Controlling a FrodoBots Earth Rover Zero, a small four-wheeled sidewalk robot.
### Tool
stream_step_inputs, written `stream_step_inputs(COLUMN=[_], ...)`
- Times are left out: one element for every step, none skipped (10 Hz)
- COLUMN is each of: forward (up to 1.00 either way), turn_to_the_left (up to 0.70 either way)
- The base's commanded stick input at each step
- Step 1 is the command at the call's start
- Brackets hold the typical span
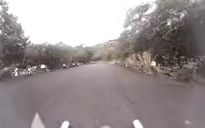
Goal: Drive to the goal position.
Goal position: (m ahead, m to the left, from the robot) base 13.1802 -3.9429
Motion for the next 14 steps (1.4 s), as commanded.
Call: stream_step_inputs(forward=[0.50,0.50,0.50,0.50,0.50,0.50,0.50,0.50,0.50,0.50,0.50,0.50,0.50,0.50], turn_to_the_left=[0.00,0.00,0.00,0.00,0.00,0.00,0.00,0.00,0.00,0.00,0.00,0.00,0.00,0.00])
